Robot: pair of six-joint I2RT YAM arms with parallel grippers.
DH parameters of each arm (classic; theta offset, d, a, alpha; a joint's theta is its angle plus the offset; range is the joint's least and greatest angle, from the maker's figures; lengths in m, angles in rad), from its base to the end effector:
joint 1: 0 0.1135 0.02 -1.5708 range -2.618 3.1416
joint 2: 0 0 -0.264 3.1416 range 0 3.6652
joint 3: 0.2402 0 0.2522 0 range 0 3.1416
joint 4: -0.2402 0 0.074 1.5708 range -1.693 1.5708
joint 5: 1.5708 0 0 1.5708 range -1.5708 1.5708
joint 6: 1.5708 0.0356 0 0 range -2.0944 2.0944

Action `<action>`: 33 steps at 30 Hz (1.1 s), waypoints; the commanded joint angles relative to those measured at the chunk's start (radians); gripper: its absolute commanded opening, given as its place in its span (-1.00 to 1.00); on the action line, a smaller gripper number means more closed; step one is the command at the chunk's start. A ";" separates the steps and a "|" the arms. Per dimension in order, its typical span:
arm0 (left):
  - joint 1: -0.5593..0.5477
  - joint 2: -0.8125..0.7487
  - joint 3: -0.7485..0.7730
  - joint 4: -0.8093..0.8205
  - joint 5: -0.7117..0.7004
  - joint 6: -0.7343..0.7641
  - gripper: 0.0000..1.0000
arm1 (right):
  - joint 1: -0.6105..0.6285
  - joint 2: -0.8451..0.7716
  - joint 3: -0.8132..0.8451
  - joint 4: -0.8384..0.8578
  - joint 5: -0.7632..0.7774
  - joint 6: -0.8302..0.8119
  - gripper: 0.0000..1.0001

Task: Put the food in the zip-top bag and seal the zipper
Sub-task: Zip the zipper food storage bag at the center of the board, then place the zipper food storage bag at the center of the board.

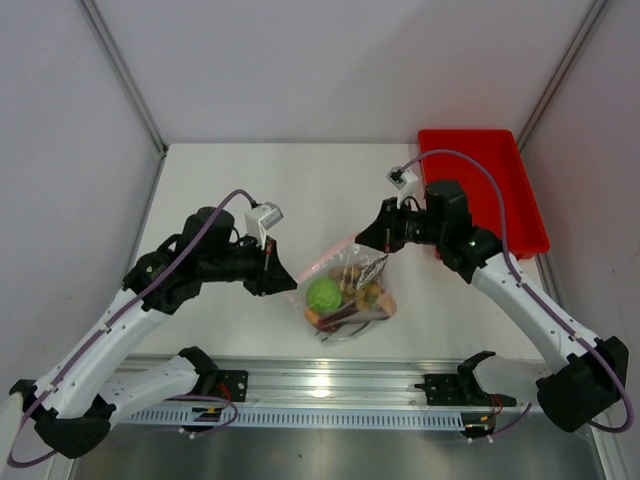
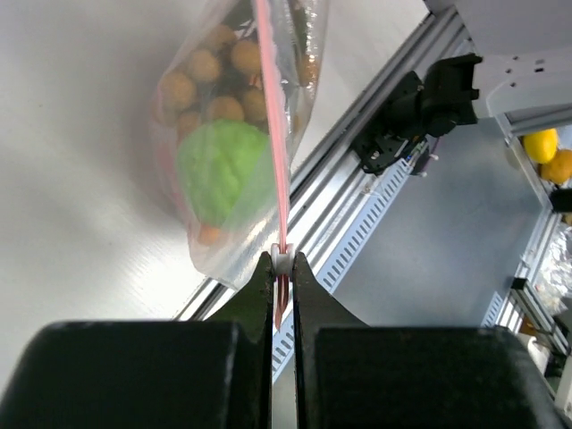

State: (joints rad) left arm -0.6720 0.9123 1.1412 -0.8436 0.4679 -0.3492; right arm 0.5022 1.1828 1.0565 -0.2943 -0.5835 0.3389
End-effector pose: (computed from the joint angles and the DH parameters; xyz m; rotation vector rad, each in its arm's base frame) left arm 0.1229 -0.1183 0.3753 0.6512 2.2287 -1.0626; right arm 0.2232 0.1449 0.3442 -0.5663 2.0157 1.1073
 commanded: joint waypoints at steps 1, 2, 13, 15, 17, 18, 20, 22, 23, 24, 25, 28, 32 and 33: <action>-0.005 -0.039 0.014 -0.066 -0.055 -0.010 -0.99 | -0.025 -0.034 -0.009 -0.017 0.132 -0.034 -1.00; -0.003 -0.041 0.012 -0.078 -0.070 -0.014 -0.99 | -0.025 -0.040 -0.007 -0.019 0.139 -0.032 -1.00; -0.003 -0.084 -0.073 -0.083 -0.366 -0.102 -0.71 | -0.010 -0.060 -0.007 -0.022 0.137 -0.012 -1.00; -0.003 -0.102 -0.089 -0.066 -0.394 -0.117 -0.06 | 0.013 -0.045 -0.006 -0.006 0.136 0.003 -1.00; -0.003 -0.118 -0.106 -0.037 -0.437 -0.129 0.23 | 0.032 -0.023 0.002 0.013 0.145 0.011 -1.00; -0.003 -0.130 -0.101 -0.040 -0.461 -0.138 0.70 | 0.038 -0.011 0.003 0.027 0.146 0.024 -1.00; -0.003 -0.141 -0.072 -0.067 -0.581 -0.163 0.99 | 0.035 0.040 0.010 0.059 0.142 0.040 -1.00; -0.003 -0.168 -0.054 -0.087 -0.646 -0.180 0.99 | 0.021 0.107 0.042 0.078 0.133 0.055 -1.00; -0.003 -0.185 -0.037 -0.092 -0.681 -0.180 0.99 | 0.015 0.133 0.060 0.084 0.139 0.058 -1.00; -0.003 -0.203 -0.037 -0.088 -0.686 -0.180 0.99 | 0.009 0.161 0.083 0.086 0.152 0.060 -1.00; -0.003 -0.240 -0.034 -0.078 -0.683 -0.168 0.99 | -0.016 0.231 0.135 0.087 0.155 0.064 -1.00; -0.003 -0.303 -0.047 -0.051 -0.634 -0.154 0.99 | -0.086 0.352 0.262 0.086 0.152 0.080 -1.00; -0.003 -0.345 -0.089 -0.048 -0.546 -0.171 0.99 | -0.146 0.616 0.448 0.054 0.166 0.071 -1.00; -0.003 -0.349 -0.096 -0.054 -0.517 -0.177 0.99 | -0.157 0.656 0.477 0.046 0.186 0.071 -1.00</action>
State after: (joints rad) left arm -0.6739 0.5671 1.0592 -0.9207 -0.1181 -0.5003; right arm 0.3840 1.7252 1.4143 -0.2562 -0.4381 0.4007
